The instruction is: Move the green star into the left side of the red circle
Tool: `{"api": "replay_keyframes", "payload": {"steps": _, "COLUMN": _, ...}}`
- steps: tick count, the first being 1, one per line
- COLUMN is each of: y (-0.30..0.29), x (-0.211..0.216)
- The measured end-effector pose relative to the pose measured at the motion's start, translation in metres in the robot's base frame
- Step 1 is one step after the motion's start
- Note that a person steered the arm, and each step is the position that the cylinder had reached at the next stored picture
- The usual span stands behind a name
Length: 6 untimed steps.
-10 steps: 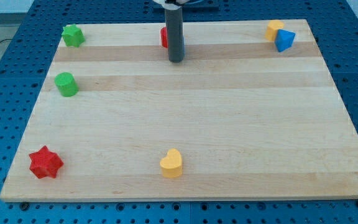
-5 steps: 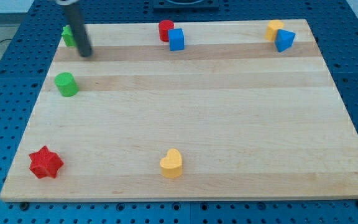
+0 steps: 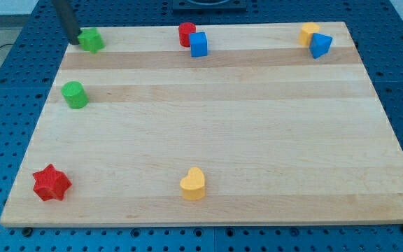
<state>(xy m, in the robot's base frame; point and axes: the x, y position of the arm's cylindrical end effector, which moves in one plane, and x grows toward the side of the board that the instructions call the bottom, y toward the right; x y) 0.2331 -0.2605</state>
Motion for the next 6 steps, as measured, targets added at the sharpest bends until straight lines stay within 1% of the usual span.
{"api": "replay_keyframes", "payload": {"steps": 1, "y": 0.061, "x": 0.0}}
{"api": "replay_keyframes", "payload": {"steps": 2, "y": 0.049, "x": 0.0}}
{"api": "replay_keyframes", "payload": {"steps": 3, "y": 0.007, "x": 0.02}}
{"api": "replay_keyframes", "payload": {"steps": 4, "y": 0.02, "x": 0.028}}
{"api": "replay_keyframes", "payload": {"steps": 6, "y": 0.109, "x": 0.02}}
